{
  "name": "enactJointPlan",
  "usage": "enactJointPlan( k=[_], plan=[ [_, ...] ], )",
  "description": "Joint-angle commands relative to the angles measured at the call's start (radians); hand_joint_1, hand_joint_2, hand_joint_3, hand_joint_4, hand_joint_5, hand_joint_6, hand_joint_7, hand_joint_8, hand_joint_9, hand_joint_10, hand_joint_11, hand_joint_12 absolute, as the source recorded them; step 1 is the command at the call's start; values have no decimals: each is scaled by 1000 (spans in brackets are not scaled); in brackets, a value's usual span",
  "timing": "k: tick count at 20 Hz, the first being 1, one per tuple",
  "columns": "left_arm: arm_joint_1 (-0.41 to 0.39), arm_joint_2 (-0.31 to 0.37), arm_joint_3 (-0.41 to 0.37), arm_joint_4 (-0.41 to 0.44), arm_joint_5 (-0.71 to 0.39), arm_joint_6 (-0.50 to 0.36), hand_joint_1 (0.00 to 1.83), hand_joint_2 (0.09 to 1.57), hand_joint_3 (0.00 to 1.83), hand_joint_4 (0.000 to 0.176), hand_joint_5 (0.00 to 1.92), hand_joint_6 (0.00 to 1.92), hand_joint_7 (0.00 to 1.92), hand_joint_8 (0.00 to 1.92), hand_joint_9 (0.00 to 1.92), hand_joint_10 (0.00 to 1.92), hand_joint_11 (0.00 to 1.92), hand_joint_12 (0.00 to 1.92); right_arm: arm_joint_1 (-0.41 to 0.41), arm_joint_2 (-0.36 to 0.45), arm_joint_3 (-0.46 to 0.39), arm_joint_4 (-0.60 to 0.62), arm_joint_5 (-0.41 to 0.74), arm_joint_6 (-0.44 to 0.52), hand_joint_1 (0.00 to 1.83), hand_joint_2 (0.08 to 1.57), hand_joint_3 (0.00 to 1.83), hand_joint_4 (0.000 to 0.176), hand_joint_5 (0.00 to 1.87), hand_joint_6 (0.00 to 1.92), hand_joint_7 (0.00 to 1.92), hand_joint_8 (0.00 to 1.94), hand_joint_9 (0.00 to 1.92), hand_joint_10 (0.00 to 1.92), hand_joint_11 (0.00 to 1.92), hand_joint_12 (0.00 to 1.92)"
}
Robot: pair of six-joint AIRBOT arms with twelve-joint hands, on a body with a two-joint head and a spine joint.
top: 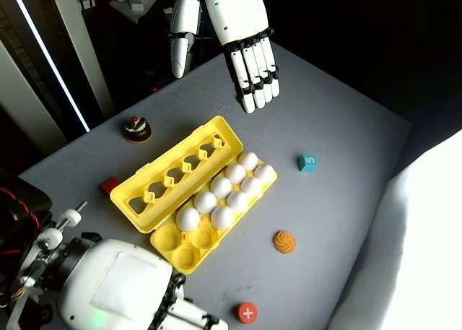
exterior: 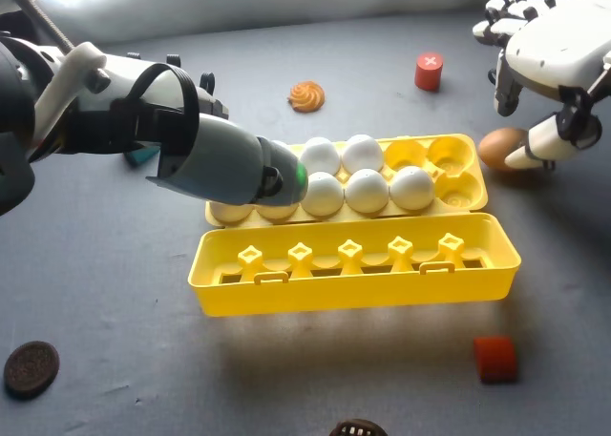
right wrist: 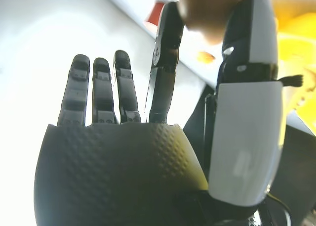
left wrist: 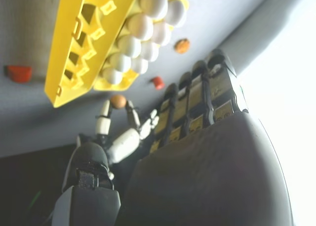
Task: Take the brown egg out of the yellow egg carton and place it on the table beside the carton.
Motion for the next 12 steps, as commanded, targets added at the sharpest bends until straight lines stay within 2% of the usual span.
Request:
enactJointPlan(
  k=[1, 3, 5, 7, 8, 10, 11, 12],
  plan=[
    [-10, 1, 1, 65, -36, 4, 0, 1154, 4, 0, 40, 12, 23, 8, 0, 0, 0, 0, -2, 11, 1, -28, 98, -5, 975, 832, 0, 2, 1055, 7, 168, 7, 0, 0, 0, 0],
    [-10, 1, 1, 65, -36, 4, 0, 1143, 0, 0, 13, 2, 1, 0, 0, 0, 0, 0, -12, 11, 1, -28, 105, -5, 958, 841, 0, 24, 1062, 7, 147, 2, 0, 0, 0, 0],
    [-10, 2, 2, 69, -36, 4, 0, 1138, 0, 0, 13, 2, 0, 0, 0, 0, 0, 0, -8, 14, -1, -28, 107, -6, 979, 837, 0, 0, 1074, 10, 166, 11, 0, 0, 0, 0],
    [-10, 2, 2, 71, -36, 4, 0, 1142, 0, 0, 26, 5, 7, 1, 0, 0, 0, 0, 6, 29, -15, -28, 107, -6, 985, 857, 6, 0, 1059, 2, 187, 16, 0, 0, 0, 0],
    [-10, 2, 2, 71, -36, 4, 0, 1142, 0, 0, 54, 15, 32, 11, 12, 5, 0, 0, 15, 40, -26, -28, 107, -6, 935, 869, 10, 50, 1038, 0, 158, 5, 0, 0, 0, 0],
    [-10, 1, 2, 71, -36, 4, 0, 1149, 2, 0, 32, 5, 6, 1, 2, 0, 0, 0, 30, 75, -64, -28, 104, -11, 930, 861, 5, 47, 1036, 1, 192, 16, 0, 0, 0, 0],
    [-10, 1, 1, 71, -36, 4, 0, 1145, 0, 0, 45, 9, 19, 7, 0, 0, 0, 0, 38, 97, -89, -28, 104, -17, 949, 839, 0, 25, 1048, 3, 320, 22, 0, 0, 0, 0],
    [-10, 1, 1, 71, -36, 4, 0, 1136, 0, 0, 27, 1, 4, 1, 0, 0, 0, 0, 46, 121, -117, -28, 104, -19, 979, 825, 0, 0, 1058, 6, 300, 10, 0, 0, 0, 0]
  ],
)
